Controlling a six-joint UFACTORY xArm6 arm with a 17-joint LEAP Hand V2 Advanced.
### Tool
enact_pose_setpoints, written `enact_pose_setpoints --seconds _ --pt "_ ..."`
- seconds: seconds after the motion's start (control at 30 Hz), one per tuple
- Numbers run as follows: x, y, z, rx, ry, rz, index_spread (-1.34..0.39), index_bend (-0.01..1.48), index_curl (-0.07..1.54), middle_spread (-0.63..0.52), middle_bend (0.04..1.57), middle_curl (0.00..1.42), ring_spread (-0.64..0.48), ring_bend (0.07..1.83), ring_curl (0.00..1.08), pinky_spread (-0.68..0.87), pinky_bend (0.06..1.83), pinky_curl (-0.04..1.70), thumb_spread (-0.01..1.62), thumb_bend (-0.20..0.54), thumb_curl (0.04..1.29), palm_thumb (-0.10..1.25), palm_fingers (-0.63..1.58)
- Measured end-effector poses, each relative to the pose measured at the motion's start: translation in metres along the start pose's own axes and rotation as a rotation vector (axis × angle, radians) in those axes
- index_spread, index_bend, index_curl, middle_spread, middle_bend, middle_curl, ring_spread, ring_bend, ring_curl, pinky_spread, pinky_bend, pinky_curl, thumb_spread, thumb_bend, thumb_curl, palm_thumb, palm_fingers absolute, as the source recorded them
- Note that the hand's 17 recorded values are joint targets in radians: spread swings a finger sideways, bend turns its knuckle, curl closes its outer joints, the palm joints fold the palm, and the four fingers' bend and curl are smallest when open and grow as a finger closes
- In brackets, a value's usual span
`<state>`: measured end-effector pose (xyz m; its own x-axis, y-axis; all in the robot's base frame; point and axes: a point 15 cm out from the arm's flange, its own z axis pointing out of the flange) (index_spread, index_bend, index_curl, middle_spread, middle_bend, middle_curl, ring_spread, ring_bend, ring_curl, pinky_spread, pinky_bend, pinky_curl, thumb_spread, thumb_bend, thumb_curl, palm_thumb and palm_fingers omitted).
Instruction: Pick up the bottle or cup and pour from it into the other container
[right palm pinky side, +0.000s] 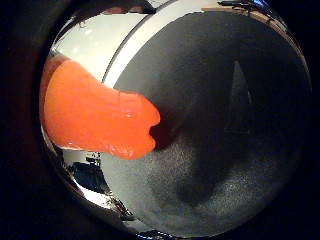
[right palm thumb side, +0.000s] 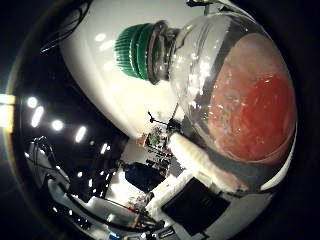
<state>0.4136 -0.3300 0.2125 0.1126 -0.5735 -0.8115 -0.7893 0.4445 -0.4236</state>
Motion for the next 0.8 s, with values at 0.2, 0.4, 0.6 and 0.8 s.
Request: enact_pose_setpoints --seconds 0.2,0.4,0.6,0.8 --pt "-0.003 0.013 0.01 -0.044 -0.005 0.004 -0.22 0.17 0.31 -0.06 0.43 0.39 0.03 0.74 0.23 0.3 0.83 -0.01 1.04 -0.022 0.38 0.66 0.42" --pt "-0.006 0.018 0.015 -0.075 -0.002 -0.001 -0.22 0.18 0.32 -0.08 0.54 0.43 -0.07 0.94 0.28 0.07 0.96 -0.01 1.02 -0.02 0.39 0.7 0.66" --pt "-0.014 0.023 0.023 -0.108 -0.029 -0.005 -0.26 0.2 0.37 -0.12 0.68 0.5 -0.13 1.05 0.33 -0.23 1.12 0.0 1.01 -0.017 0.42 0.77 0.97" --pt "-0.021 0.033 0.034 -0.17 -0.055 0.0 -0.32 0.33 0.5 -0.15 0.8 0.58 -0.16 1.11 0.4 -0.41 1.2 0.07 0.93 -0.018 0.47 0.85 1.21"
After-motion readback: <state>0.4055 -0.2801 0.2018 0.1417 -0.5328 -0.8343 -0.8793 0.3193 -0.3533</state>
